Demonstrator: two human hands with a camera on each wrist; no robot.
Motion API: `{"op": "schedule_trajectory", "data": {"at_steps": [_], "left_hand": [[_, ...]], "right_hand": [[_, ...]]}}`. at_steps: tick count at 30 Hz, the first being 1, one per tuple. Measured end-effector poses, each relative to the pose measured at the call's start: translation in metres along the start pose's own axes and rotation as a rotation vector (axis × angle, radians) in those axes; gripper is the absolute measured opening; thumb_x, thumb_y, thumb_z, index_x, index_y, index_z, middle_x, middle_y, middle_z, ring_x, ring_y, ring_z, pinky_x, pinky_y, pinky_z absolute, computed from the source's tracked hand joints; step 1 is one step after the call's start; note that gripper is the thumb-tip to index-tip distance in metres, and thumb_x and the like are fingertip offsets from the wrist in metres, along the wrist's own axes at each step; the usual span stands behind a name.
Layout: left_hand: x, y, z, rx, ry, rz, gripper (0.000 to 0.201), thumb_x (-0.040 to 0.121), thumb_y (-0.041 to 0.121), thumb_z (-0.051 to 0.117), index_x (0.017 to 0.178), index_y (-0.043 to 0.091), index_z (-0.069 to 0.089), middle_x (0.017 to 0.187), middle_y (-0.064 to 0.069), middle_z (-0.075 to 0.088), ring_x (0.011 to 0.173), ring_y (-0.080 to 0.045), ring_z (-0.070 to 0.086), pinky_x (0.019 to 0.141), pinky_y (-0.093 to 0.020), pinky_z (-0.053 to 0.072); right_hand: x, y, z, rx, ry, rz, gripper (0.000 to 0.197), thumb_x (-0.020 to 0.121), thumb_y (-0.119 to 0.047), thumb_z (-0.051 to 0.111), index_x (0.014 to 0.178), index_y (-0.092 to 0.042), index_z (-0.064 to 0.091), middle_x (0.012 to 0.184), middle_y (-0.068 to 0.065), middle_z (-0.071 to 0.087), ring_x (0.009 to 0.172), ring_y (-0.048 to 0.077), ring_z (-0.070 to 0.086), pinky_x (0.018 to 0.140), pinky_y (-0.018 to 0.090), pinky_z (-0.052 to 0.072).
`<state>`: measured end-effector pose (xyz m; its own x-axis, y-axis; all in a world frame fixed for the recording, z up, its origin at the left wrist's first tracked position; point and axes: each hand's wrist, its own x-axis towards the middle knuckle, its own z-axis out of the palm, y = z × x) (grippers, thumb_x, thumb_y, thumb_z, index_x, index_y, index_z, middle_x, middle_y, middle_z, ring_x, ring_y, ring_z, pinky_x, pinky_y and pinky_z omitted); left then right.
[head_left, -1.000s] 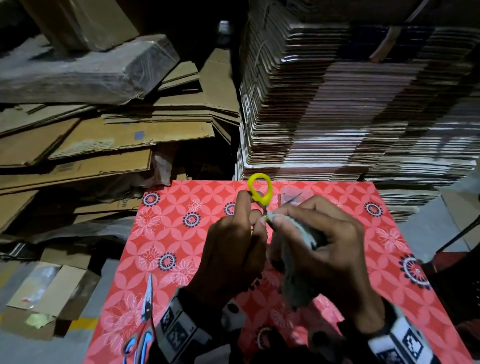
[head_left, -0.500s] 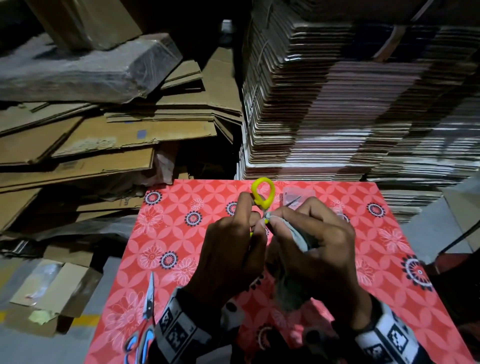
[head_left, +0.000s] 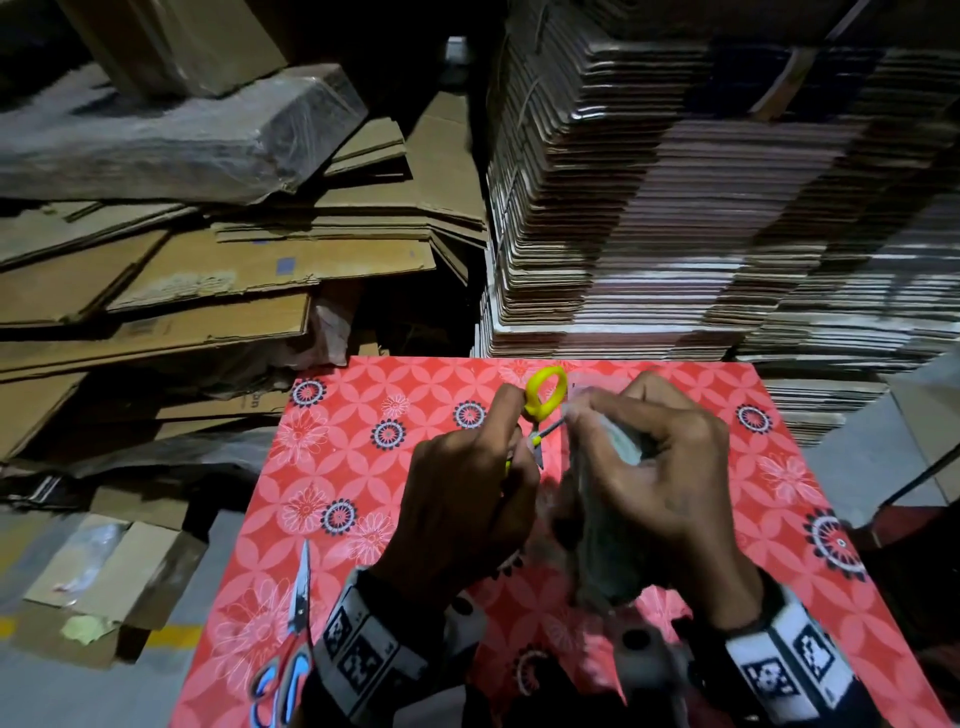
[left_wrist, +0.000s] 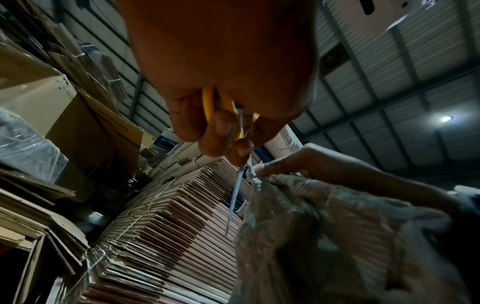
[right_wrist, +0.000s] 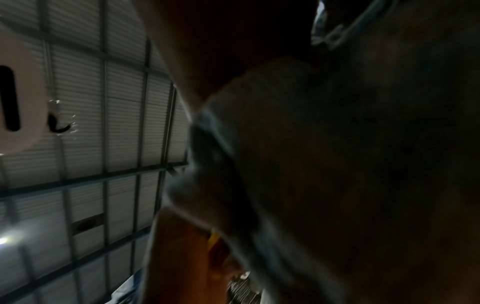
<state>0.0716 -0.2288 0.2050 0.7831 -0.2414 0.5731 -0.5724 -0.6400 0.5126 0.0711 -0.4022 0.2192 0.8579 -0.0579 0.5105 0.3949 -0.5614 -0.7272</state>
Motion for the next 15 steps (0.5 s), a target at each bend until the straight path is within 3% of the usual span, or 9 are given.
{"op": "schedule_trajectory", "data": {"at_steps": [4, 9, 13, 15], "left_hand": [[0.0, -0.001, -0.001, -0.013, -0.018, -0.004, 0.016, 0.098, 0.024, 0.043, 0.114, 0.025, 0.043, 0.053, 0.006, 0.038, 0.045, -0.014, 0.046, 0.043, -0.032, 0.036], [0.0, -0.007, 0.005, -0.034, -0.004, -0.033, 0.015, 0.098, 0.02, 0.044, 0.113, 0.025, 0.044, 0.053, 0.003, 0.039, 0.045, -0.012, 0.041, 0.045, -0.031, 0.033], [-0.002, -0.016, 0.011, -0.117, 0.003, -0.093, 0.016, 0.1, 0.026, 0.043, 0.116, 0.022, 0.045, 0.056, 0.004, 0.039, 0.047, -0.007, 0.038, 0.048, -0.031, 0.03], [-0.003, -0.02, 0.012, -0.158, -0.002, -0.112, 0.017, 0.1, 0.023, 0.043, 0.117, 0.02, 0.048, 0.057, 0.004, 0.036, 0.046, -0.008, 0.038, 0.05, -0.03, 0.028]], "right_hand": [[-0.002, -0.006, 0.0, 0.029, -0.141, -0.026, 0.019, 0.09, -0.008, 0.078, 0.077, -0.021, 0.078, 0.067, -0.003, 0.049, 0.067, 0.01, 0.055, 0.059, 0.029, 0.043], [0.009, 0.008, 0.002, -0.04, -0.018, 0.049, 0.017, 0.089, -0.01, 0.077, 0.08, -0.025, 0.08, 0.067, 0.002, 0.054, 0.068, 0.014, 0.056, 0.062, 0.038, 0.046], [0.002, -0.009, 0.012, 0.048, -0.159, 0.013, 0.018, 0.09, -0.013, 0.078, 0.084, -0.03, 0.081, 0.069, 0.0, 0.052, 0.068, 0.013, 0.056, 0.06, 0.03, 0.044], [0.014, 0.003, 0.008, 0.016, -0.129, 0.019, 0.019, 0.09, -0.012, 0.077, 0.085, -0.03, 0.083, 0.068, 0.001, 0.054, 0.068, 0.01, 0.056, 0.061, 0.025, 0.042]]}}
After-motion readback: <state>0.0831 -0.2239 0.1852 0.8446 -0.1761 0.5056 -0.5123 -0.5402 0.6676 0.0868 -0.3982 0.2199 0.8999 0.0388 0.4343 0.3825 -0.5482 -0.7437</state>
